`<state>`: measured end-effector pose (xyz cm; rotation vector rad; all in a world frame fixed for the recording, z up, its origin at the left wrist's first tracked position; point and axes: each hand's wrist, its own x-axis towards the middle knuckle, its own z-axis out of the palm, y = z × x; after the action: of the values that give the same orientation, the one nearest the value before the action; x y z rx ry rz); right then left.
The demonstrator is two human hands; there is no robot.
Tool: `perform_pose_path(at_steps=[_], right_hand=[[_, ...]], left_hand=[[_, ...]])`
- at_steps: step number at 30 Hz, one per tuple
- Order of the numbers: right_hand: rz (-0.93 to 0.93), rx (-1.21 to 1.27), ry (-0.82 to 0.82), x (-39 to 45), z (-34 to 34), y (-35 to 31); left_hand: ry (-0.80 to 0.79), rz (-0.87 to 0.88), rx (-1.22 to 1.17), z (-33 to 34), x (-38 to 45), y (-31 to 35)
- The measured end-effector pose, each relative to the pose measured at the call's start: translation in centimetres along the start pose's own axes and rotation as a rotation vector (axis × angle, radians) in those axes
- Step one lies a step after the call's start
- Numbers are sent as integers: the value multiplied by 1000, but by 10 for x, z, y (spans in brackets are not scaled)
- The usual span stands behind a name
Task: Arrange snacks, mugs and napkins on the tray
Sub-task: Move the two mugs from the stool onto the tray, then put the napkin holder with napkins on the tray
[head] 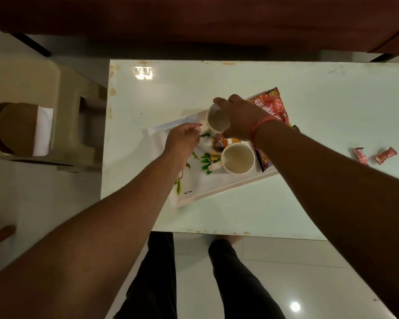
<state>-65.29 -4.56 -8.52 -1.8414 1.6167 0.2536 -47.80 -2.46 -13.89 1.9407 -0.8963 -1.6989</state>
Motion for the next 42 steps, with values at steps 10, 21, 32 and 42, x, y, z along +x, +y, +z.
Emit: perform_pose_path(at_steps=[10, 21, 32, 42], right_hand=[[40, -6, 28, -2, 5, 2], [112, -163, 136, -8, 5, -22], [-88, -115, 199, 64, 39, -213], [-182, 62, 66, 151, 82, -395]], left_hand=[[-19, 46, 62, 1, 3, 3], [-4, 61, 76, -30, 2, 3], [169, 295, 542, -244, 18, 11], [453, 714, 810, -427, 39, 24]])
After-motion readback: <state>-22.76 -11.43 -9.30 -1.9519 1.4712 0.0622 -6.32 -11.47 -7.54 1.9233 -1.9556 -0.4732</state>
